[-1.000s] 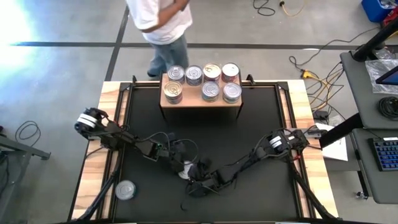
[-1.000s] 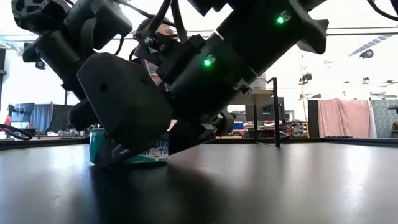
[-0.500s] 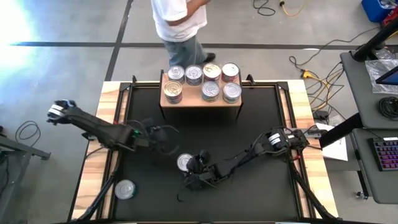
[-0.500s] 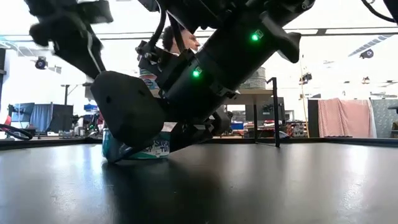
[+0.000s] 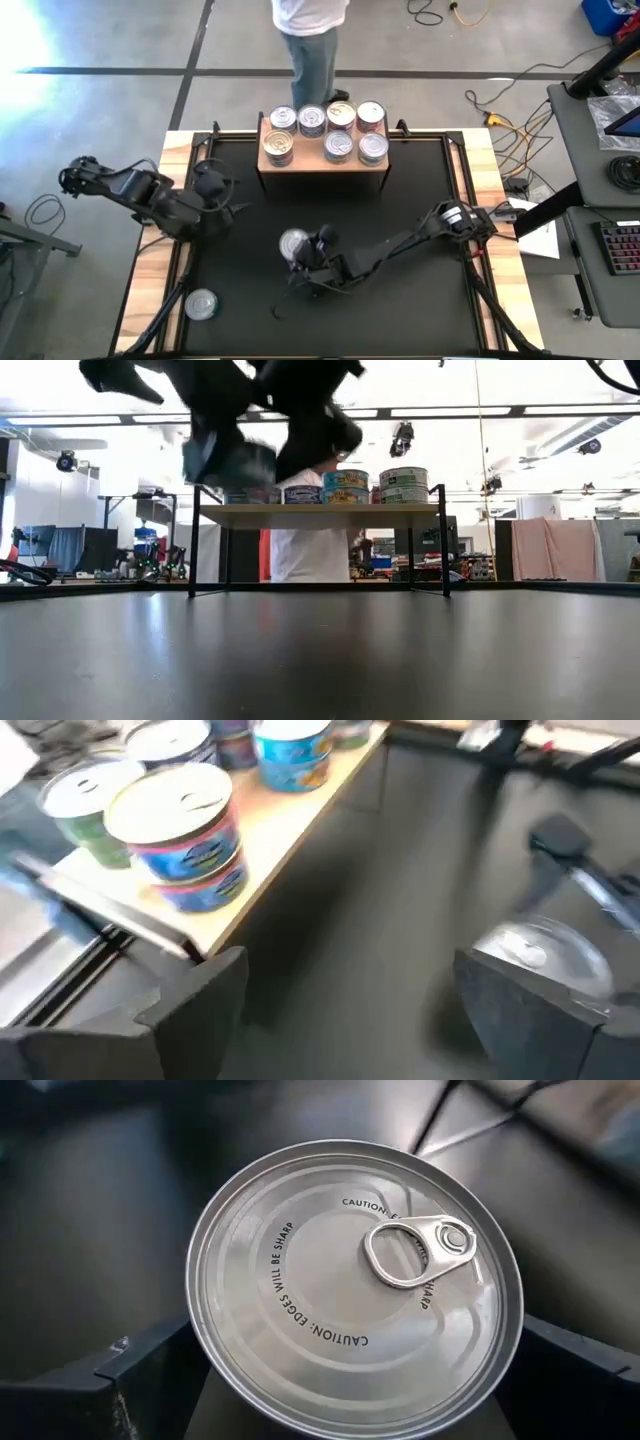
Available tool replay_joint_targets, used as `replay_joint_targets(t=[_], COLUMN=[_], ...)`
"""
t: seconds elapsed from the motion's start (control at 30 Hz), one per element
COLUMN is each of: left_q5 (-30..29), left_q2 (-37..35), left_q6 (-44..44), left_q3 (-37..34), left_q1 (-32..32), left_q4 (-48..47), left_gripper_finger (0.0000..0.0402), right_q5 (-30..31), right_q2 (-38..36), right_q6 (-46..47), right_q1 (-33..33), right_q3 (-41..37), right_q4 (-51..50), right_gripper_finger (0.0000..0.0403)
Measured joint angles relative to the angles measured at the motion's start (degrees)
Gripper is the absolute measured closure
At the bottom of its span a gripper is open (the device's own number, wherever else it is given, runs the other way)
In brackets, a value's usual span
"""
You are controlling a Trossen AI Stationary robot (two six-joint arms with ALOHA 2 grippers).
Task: Stack canned seafood by type on shelf
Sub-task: Put the green-blue tuna can on the shelf
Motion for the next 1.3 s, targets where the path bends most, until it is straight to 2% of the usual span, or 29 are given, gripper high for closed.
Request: replay_joint_targets(t=[0.13,0.3,0.43,0.6,0.83,0.97,1.1,1.3], left_q5=[1.0,3.4,8.5,18.4,33.3,35.2,36.0,46.5], left_q2=[-1.6,-0.5,2.8,8.5,15.4,19.1,23.1,29.0], left_q6=[3.8,17.6,24.1,28.5,32.4,36.3,41.6,43.5], left_q3=[0.1,1.6,7.5,13.6,17.4,19.2,21.1,21.4], left_q1=[-0.7,0.7,7.8,23.1,41.7,46.9,48.5,52.7], left_q4=[8.4,24.3,20.6,12.9,13.0,14.1,14.8,18.5], left_gripper_finger=[0.0064,0.0066,0.0076,0.0079,0.008,0.008,0.008,0.0094], right_q5=[6.2,10.4,9.3,2.6,0.5,0.5,0.5,0.3], right_q2=[-0.4,-0.6,-1.0,-1.1,-1.1,-1.1,-1.1,-1.1], right_q6=[0.2,1.4,0.4,-0.5,-1.0,-0.6,2.1,2.9], right_q1=[-1.6,-4.4,-8.6,-15.4,-20.6,-22.3,-24.0,-25.9], right_q3=[7.2,13.5,15.6,16.3,16.3,16.3,16.2,16.2], right_q4=[-7.7,-15.4,-18.8,-22.5,-24.9,-24.2,-24.2,-24.0], right_gripper_finger=[0.0003,0.0003,0.0003,0.0003,0.0003,0.0003,0.0003,0.0003])
